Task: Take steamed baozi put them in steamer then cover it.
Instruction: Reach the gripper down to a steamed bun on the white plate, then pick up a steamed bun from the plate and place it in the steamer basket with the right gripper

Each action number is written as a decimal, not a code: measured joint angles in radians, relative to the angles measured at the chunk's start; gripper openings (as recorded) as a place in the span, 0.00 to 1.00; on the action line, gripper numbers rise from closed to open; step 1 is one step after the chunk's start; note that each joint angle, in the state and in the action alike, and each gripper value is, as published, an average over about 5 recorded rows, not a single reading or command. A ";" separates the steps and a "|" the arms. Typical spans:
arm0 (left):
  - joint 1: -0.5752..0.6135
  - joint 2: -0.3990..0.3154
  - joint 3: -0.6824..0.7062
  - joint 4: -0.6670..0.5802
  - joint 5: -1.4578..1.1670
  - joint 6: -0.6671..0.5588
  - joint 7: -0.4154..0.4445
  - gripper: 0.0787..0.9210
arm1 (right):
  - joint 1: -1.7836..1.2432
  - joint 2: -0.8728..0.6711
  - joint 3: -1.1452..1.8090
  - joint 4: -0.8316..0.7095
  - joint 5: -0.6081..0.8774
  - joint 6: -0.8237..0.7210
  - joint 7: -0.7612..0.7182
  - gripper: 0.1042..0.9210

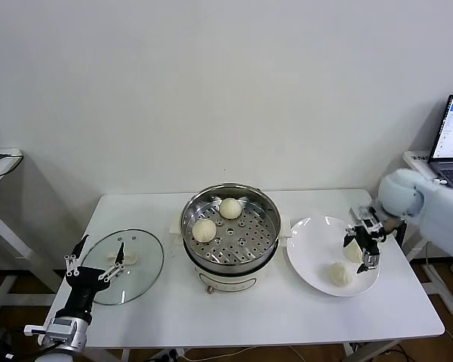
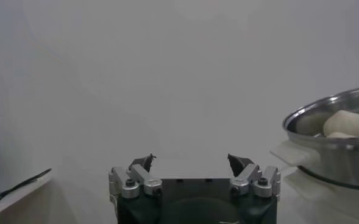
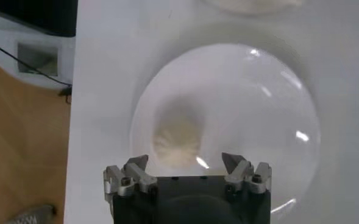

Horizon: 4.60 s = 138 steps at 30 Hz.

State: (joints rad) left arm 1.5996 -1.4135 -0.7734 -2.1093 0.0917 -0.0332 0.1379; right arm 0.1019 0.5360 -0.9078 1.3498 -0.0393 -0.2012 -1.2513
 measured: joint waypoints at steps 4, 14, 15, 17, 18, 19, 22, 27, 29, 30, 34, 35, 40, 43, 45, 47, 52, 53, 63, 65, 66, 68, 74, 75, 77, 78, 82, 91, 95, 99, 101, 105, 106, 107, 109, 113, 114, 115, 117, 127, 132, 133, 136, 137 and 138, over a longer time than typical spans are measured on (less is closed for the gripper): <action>-0.002 0.000 0.003 0.003 0.002 0.000 -0.001 0.88 | -0.065 0.011 0.049 -0.018 -0.018 0.003 0.025 0.88; -0.007 0.000 0.004 0.010 0.005 -0.001 -0.002 0.88 | -0.167 0.052 0.135 -0.062 -0.050 0.005 0.064 0.88; -0.008 0.000 0.004 0.012 0.005 -0.001 -0.002 0.88 | -0.173 0.056 0.140 -0.066 -0.053 0.005 0.065 0.88; -0.009 -0.001 0.004 0.014 0.006 -0.001 -0.001 0.88 | -0.184 0.061 0.149 -0.072 -0.058 0.005 0.066 0.88; -0.009 -0.001 0.004 0.016 0.006 -0.001 -0.001 0.88 | -0.188 0.062 0.153 -0.075 -0.060 0.005 0.066 0.88; -0.009 -0.001 0.004 0.018 0.006 -0.001 -0.001 0.88 | -0.192 0.063 0.156 -0.077 -0.063 0.006 0.066 0.88; -0.011 0.000 0.002 0.022 0.006 -0.001 0.000 0.88 | -0.204 0.067 0.166 -0.083 -0.069 0.007 0.065 0.88; -0.016 0.001 0.003 0.026 0.006 -0.001 0.001 0.88 | -0.217 0.075 0.179 -0.088 -0.075 0.006 0.061 0.84; -0.016 0.002 0.005 0.027 0.006 -0.001 0.001 0.88 | -0.222 0.077 0.183 -0.090 -0.077 0.006 0.060 0.79; -0.016 0.001 0.006 0.028 0.007 -0.001 0.002 0.88 | -0.224 0.077 0.185 -0.091 -0.078 0.005 0.059 0.77; -0.016 0.001 0.006 0.032 0.008 -0.001 0.002 0.88 | -0.229 0.078 0.191 -0.093 -0.083 0.005 0.057 0.75; -0.016 0.001 0.006 0.032 0.008 -0.002 0.003 0.88 | -0.230 0.078 0.193 -0.094 -0.083 0.006 0.057 0.75; -0.015 0.001 0.006 0.030 0.008 -0.002 0.003 0.88 | -0.229 0.075 0.198 -0.091 -0.079 0.006 0.055 0.74; -0.014 0.001 0.006 0.028 0.008 -0.002 0.003 0.88 | -0.217 0.067 0.195 -0.084 -0.069 0.005 0.053 0.74; -0.013 0.001 0.005 0.027 0.009 -0.002 0.003 0.88 | -0.202 0.061 0.188 -0.079 -0.058 0.004 0.052 0.74; -0.012 0.001 0.004 0.024 0.009 -0.002 0.002 0.88 | -0.180 0.053 0.178 -0.072 -0.044 0.002 0.050 0.74; -0.008 0.002 0.003 0.016 0.009 -0.002 0.002 0.88 | -0.083 0.030 0.137 -0.051 0.010 0.002 0.039 0.74; -0.008 0.002 0.004 0.014 0.009 -0.002 0.001 0.88 | -0.056 0.027 0.124 -0.045 0.022 0.003 0.036 0.74; -0.007 0.006 0.014 0.003 0.010 0.001 -0.002 0.88 | 0.298 0.057 -0.067 0.021 0.144 0.071 0.003 0.74; -0.007 0.007 0.012 0.002 0.010 0.001 -0.002 0.88 | 0.372 0.076 -0.110 0.034 0.158 0.100 -0.004 0.73; -0.007 0.007 0.011 0.002 0.010 0.002 -0.002 0.88 | 0.405 0.086 -0.130 0.041 0.164 0.116 -0.007 0.73; -0.007 0.008 0.008 0.002 0.010 0.002 -0.002 0.88 | 0.466 0.111 -0.168 0.054 0.171 0.155 -0.012 0.73; -0.008 0.009 0.001 0.003 0.008 0.002 0.000 0.88 | 0.586 0.202 -0.260 0.099 0.164 0.286 -0.012 0.73; -0.008 0.009 -0.001 0.003 0.008 0.002 0.001 0.88 | 0.597 0.218 -0.273 0.106 0.157 0.308 -0.009 0.73; -0.009 0.009 -0.004 0.006 0.007 0.002 0.002 0.88 | 0.617 0.253 -0.297 0.119 0.138 0.351 0.000 0.73; -0.009 0.009 -0.006 0.008 0.007 0.001 0.003 0.88 | 0.623 0.271 -0.308 0.124 0.127 0.372 0.006 0.73; -0.012 0.009 -0.011 0.016 0.005 0.000 0.006 0.88 | 0.639 0.341 -0.345 0.137 0.074 0.447 0.033 0.73; -0.020 0.009 -0.015 0.030 0.004 -0.001 0.008 0.88 | 0.619 0.475 -0.385 0.141 -0.067 0.611 0.118 0.74; -0.022 0.010 -0.023 0.038 0.002 -0.002 0.011 0.88 | 0.595 0.514 -0.399 0.146 -0.117 0.670 0.158 0.74; -0.026 0.011 -0.026 0.046 0.000 -0.003 0.014 0.88 | 0.579 0.539 -0.415 0.157 -0.137 0.703 0.188 0.74; -0.027 0.011 -0.027 0.049 -0.001 -0.003 0.014 0.88 | 0.576 0.549 -0.422 0.163 -0.138 0.713 0.197 0.74; -0.030 0.012 -0.027 0.055 -0.001 -0.003 0.015 0.88 | 0.572 0.568 -0.439 0.171 -0.124 0.721 0.210 0.74; -0.031 0.012 -0.027 0.056 -0.001 -0.003 0.015 0.88 | 0.571 0.573 -0.443 0.172 -0.119 0.721 0.212 0.74; -0.032 0.012 -0.027 0.057 -0.001 -0.003 0.015 0.88 | 0.569 0.578 -0.447 0.172 -0.112 0.721 0.213 0.74; -0.033 0.012 -0.027 0.058 -0.001 -0.003 0.015 0.88 | 0.564 0.588 -0.452 0.170 -0.100 0.720 0.215 0.74; -0.033 0.012 -0.031 0.062 -0.002 -0.003 0.016 0.88 | 0.550 0.609 -0.459 0.161 -0.083 0.717 0.214 0.74; -0.033 0.012 -0.032 0.063 -0.002 -0.003 0.016 0.88 | 0.546 0.615 -0.460 0.158 -0.080 0.715 0.213 0.74; -0.032 0.012 -0.034 0.064 -0.002 -0.003 0.017 0.88 | 0.542 0.619 -0.461 0.156 -0.077 0.714 0.212 0.74; -0.032 0.012 -0.036 0.065 -0.003 -0.003 0.018 0.88 | 0.534 0.628 -0.464 0.151 -0.074 0.711 0.208 0.74; -0.030 0.012 -0.040 0.064 -0.006 -0.003 0.019 0.88 | 0.493 0.658 -0.469 0.125 -0.075 0.700 0.183 0.74; -0.027 0.012 -0.045 0.064 -0.006 -0.004 0.019 0.88 | 0.479 0.663 -0.469 0.121 -0.075 0.692 0.176 0.77; -0.026 0.012 -0.045 0.064 -0.006 -0.004 0.019 0.88 | 0.477 0.664 -0.469 0.119 -0.074 0.691 0.175 0.79; -0.026 0.011 -0.046 0.062 -0.006 -0.004 0.019 0.88 | 0.474 0.664 -0.464 0.116 -0.072 0.690 0.171 0.86; -0.026 0.011 -0.045 0.061 -0.006 -0.004 0.019 0.88 | 0.474 0.662 -0.462 0.115 -0.071 0.690 0.169 0.87; -0.026 0.011 -0.045 0.061 -0.006 -0.004 0.019 0.88 | 0.475 0.660 -0.460 0.115 -0.069 0.689 0.166 0.87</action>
State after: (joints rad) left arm 1.5740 -1.4030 -0.8185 -2.0488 0.0854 -0.0371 0.1568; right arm 0.5771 1.1960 -1.3674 1.4651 -0.1086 0.4880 -1.0848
